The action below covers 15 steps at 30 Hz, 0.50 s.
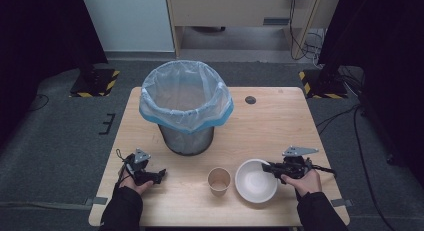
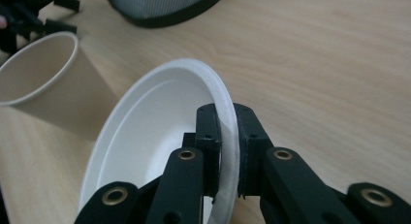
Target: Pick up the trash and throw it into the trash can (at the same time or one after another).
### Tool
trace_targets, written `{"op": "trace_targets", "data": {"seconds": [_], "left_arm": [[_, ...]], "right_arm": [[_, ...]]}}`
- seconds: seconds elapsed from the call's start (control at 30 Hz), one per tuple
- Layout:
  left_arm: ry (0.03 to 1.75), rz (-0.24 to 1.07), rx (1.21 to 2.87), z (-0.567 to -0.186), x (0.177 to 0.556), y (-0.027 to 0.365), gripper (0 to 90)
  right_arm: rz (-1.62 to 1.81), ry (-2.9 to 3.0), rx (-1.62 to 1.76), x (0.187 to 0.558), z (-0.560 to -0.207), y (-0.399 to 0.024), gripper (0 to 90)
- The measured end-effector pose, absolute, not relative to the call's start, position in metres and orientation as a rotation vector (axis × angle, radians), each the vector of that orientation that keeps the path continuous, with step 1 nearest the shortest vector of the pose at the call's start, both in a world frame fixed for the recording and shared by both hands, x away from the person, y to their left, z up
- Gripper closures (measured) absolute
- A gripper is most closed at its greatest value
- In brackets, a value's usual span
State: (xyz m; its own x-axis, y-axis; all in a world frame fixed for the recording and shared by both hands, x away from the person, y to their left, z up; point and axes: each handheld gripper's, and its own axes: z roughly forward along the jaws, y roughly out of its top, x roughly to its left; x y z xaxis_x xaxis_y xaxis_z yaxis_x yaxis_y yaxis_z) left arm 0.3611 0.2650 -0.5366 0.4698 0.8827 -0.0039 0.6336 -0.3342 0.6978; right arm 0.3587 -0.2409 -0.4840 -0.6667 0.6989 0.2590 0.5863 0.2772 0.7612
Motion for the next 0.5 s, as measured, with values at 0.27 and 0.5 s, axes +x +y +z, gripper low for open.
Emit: {"op": "trace_targets", "data": {"seconds": [0.27,0.5], "left_arm": [[1.253,0.506,2.083,-0.537,0.361,0.265,0.0],[1.253,0.505,2.083,-0.537,0.361,0.265,0.0]], "right_arm": [[1.443,2.203,1.274,0.360,-0.467,-0.252,83.0],[1.549,2.007,1.295,0.355,-0.449,-0.260,82.9]]}}
